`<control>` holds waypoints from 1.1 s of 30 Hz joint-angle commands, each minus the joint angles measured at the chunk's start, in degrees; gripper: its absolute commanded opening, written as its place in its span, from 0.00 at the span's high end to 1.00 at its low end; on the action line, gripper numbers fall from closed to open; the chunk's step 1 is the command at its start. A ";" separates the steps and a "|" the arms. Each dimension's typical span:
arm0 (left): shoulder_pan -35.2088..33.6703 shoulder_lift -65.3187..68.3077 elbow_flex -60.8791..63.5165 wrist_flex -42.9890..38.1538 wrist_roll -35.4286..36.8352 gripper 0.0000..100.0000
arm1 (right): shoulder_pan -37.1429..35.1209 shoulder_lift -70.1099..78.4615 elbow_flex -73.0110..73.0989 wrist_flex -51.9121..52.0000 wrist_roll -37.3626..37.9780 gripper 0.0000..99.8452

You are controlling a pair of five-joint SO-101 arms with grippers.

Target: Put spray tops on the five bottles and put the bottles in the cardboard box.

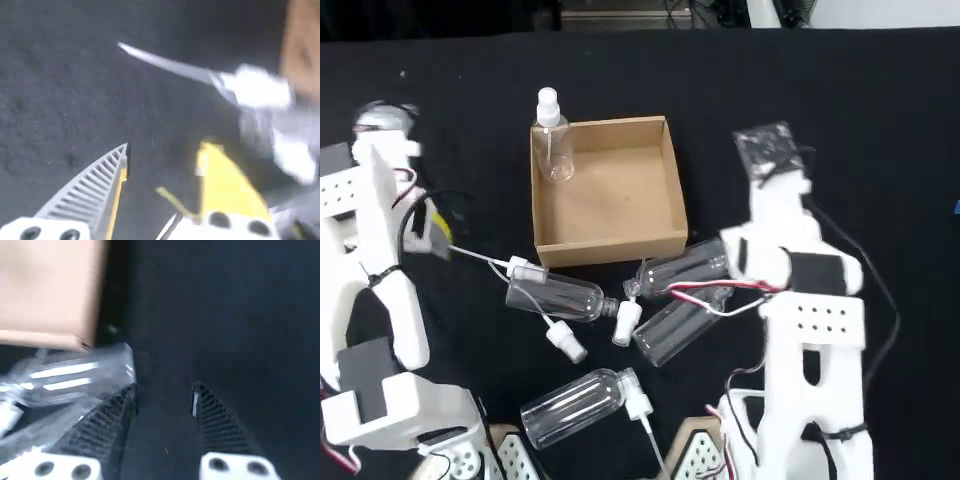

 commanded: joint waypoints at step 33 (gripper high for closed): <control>63.87 -40.18 39.43 2.02 -1.23 0.59 | 23.47 -2.24 15.60 -12.22 5.54 0.84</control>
